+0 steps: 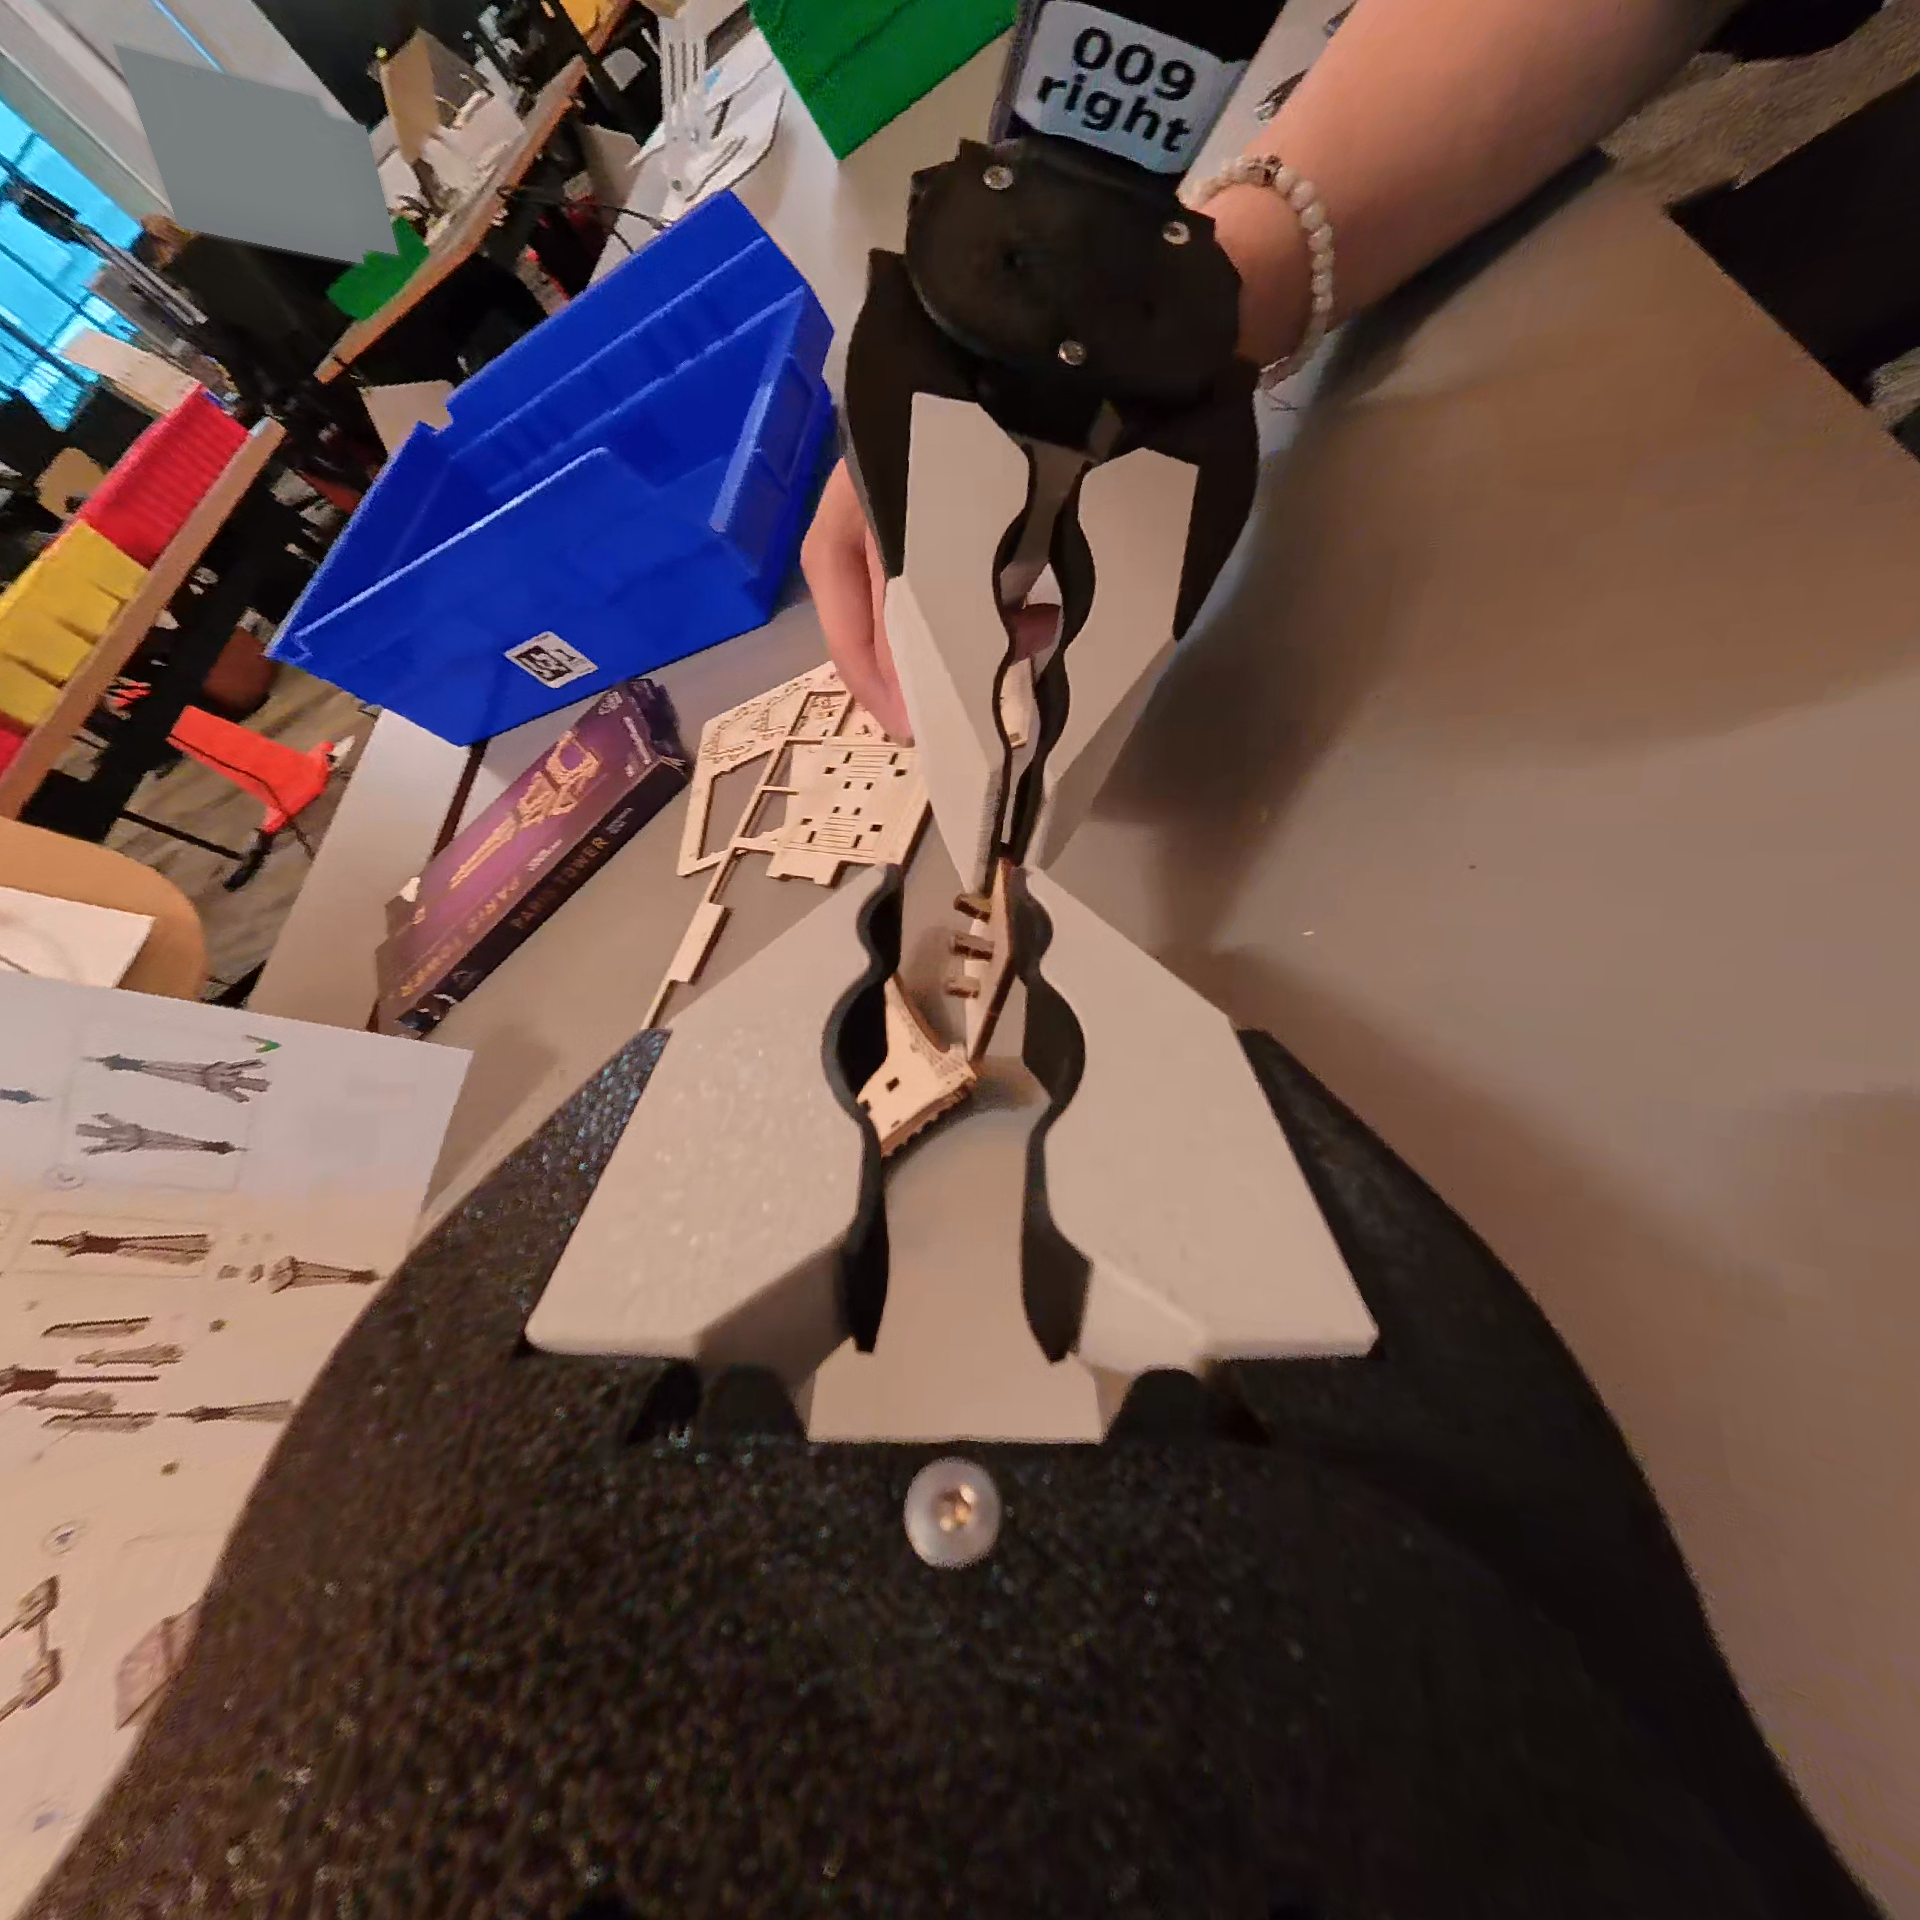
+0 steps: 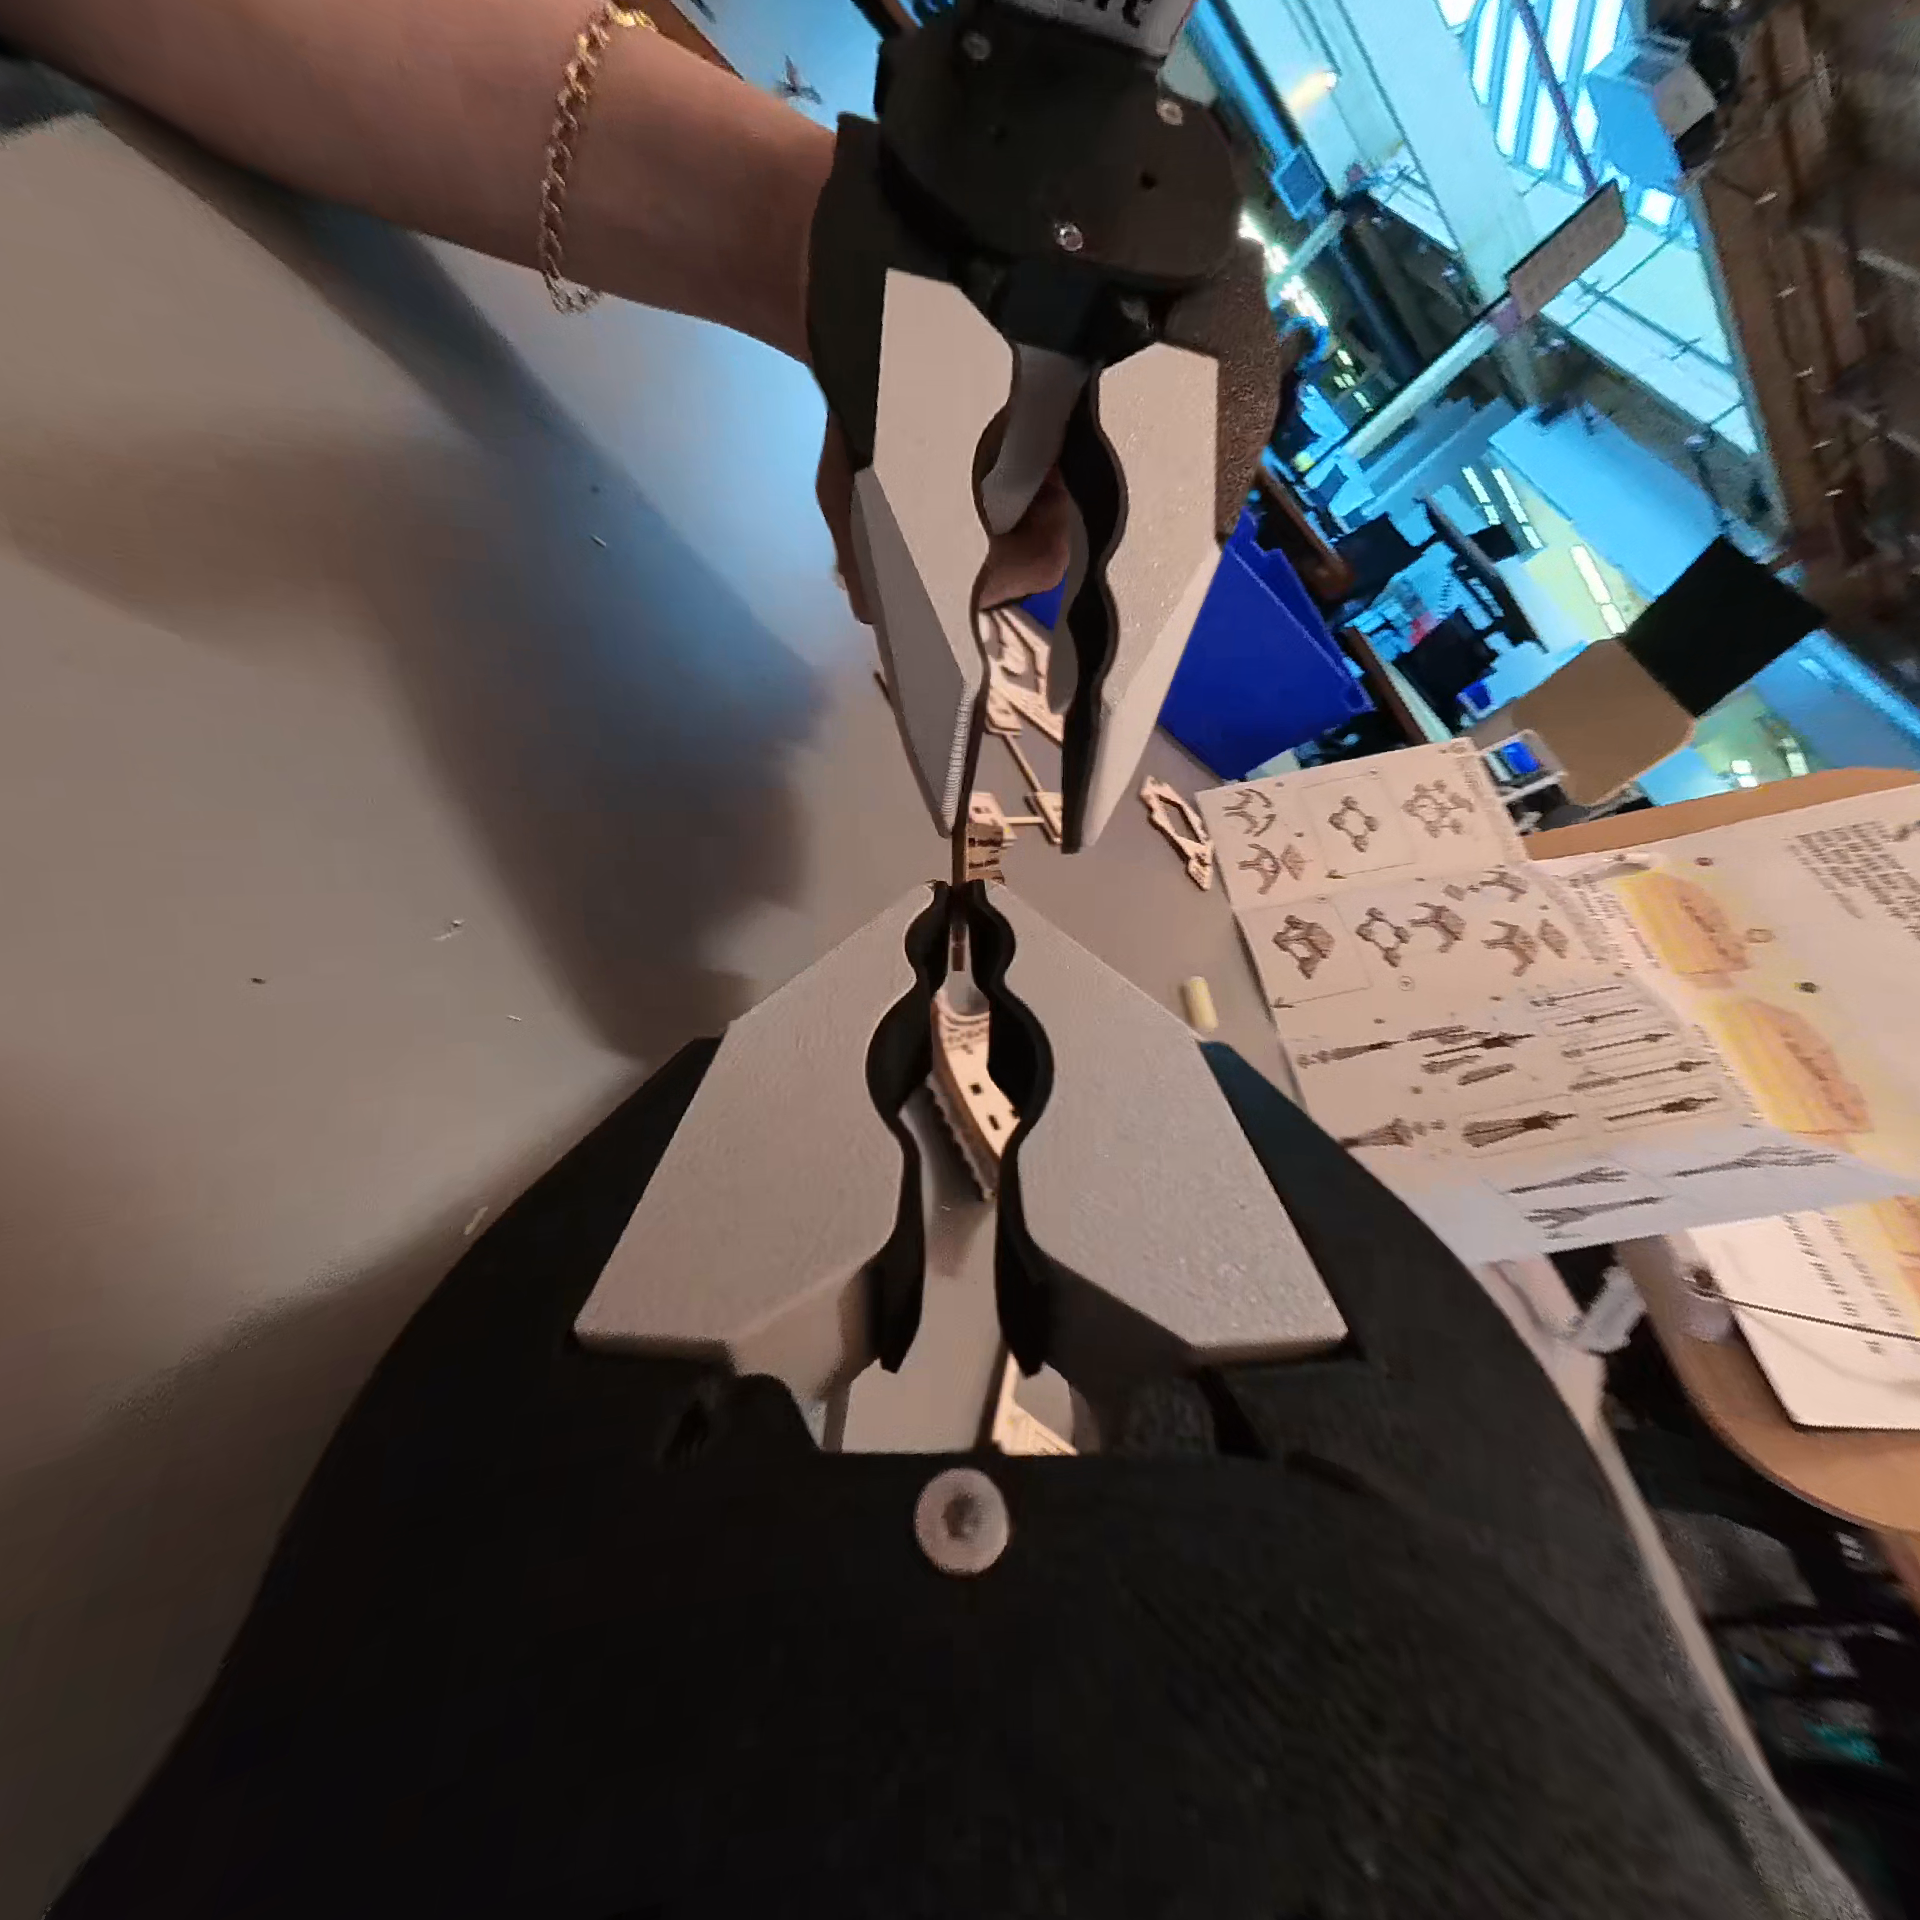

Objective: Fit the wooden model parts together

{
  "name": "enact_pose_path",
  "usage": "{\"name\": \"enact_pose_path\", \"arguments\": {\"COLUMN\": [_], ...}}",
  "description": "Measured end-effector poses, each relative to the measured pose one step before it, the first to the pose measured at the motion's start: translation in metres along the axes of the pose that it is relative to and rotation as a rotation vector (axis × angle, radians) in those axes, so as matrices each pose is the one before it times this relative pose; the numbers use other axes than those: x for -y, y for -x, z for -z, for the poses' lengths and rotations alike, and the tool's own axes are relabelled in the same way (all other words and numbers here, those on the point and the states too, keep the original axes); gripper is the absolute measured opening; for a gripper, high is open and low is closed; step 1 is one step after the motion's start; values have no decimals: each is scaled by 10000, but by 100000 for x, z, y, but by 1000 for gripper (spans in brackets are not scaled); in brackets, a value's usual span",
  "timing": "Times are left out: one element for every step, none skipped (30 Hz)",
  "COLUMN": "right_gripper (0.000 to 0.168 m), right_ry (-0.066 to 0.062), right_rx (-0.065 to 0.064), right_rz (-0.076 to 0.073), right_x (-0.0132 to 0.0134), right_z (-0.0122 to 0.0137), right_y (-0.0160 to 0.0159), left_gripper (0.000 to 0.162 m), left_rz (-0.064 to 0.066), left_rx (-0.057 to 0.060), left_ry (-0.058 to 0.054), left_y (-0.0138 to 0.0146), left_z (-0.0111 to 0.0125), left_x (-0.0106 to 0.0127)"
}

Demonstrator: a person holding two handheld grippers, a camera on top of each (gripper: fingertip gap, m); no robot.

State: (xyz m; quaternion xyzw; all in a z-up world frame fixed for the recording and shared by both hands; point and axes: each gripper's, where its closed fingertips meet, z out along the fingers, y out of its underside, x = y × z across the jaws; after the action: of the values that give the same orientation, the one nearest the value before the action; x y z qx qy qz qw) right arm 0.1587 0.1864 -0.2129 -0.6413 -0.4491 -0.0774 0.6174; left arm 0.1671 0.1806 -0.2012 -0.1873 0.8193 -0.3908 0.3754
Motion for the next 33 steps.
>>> {"name": "enact_pose_path", "arguments": {"right_gripper": [0,0,0,0,0,0,0,0,0,0,0,0,0,0,0,0,0,0,0,0,0,0,0,0,0,0,0,0,0,0,0,0,0], "right_ry": [-75,-80,-58,-37,-39,-42,-66,-62,-78,-104,-66,-42,-51,3,69,61,23,17,35,26,10,-7,-34,-17,-4,-1,15,-9,-26,-22,-18,-14,-19], "right_rx": [225,207,230,220,165,103,81,111,156,58,34,59,40,19,30,17,6,15,-17,-2,14,17,23,49,51,19,21,25,28,22,27,35,7], "right_rz": [-178,-158,-152,-173,-180,-193,-208,-211,-209,-201,-176,-144,-106,-61,-17,21,19,-3,-8,-1,-5,-21,-33,-57,-36,7,-24,-48,-50,-56,-50,-29,-32], "right_x": [79,97,71,31,15,0,34,44,101,140,89,28,11,-56,-143,-116,-70,-82,-85,-55,-32,-14,31,10,3,2,-24,16,22,30,27,13,25], "right_z": [-11,-5,-9,-27,-27,10,47,85,80,56,30,22,29,10,-8,11,4,-6,-9,-2,16,10,9,-7,-3,7,3,20,47,40,27,27,25], "right_y": [281,287,294,280,195,88,15,13,101,-29,-30,18,1,-9,20,19,29,35,-21,-6,15,24,20,60,67,29,10,-4,-12,-19,0,30,-24], "left_gripper": [17,16,16,16,16,19,21,22,21,17,14,14,13,11,11,11,11,11,10,10,11,12,13,14,14,14,13,13,14,14,16,17,16], "left_rz": [89,76,95,107,85,69,85,72,-1,-34,11,72,81,28,-21,-23,-1,12,-20,-46,-39,-27,-15,-19,-35,-51,-61,-34,-15,-21,-32,-62,-86], "left_rx": [-220,-226,-213,-213,-214,-235,-257,-91,132,95,-21,-53,-65,-47,-6,5,-14,-16,15,19,14,22,9,-16,-18,-14,17,19,22,47,65,76,76], "left_ry": [-13,-25,-13,12,17,67,113,107,52,-17,-72,-46,5,15,28,32,12,11,14,-2,-16,-28,-27,-4,20,13,7,13,-18,-22,-15,-27,-29], "left_y": [-286,-322,-307,-294,-305,-351,-372,-112,223,162,-28,-50,-55,-62,-20,-4,-30,-13,21,12,-4,20,3,-36,-47,-60,4,18,24,70,85,93,72], "left_z": [39,28,6,3,-4,-14,-37,-43,-52,-73,-89,-105,-110,-109,-96,-77,-58,-54,-44,-35,-29,-40,-41,-31,-36,-32,-20,-12,0,7,20,9,11], "left_x": [-40,-14,-31,-64,-89,-180,-280,-254,-158,-28,58,14,-64,-82,-94,-84,-58,-60,-67,-57,-8,27,48,35,-2,4,9,-2,38,60,41,62,68]}}
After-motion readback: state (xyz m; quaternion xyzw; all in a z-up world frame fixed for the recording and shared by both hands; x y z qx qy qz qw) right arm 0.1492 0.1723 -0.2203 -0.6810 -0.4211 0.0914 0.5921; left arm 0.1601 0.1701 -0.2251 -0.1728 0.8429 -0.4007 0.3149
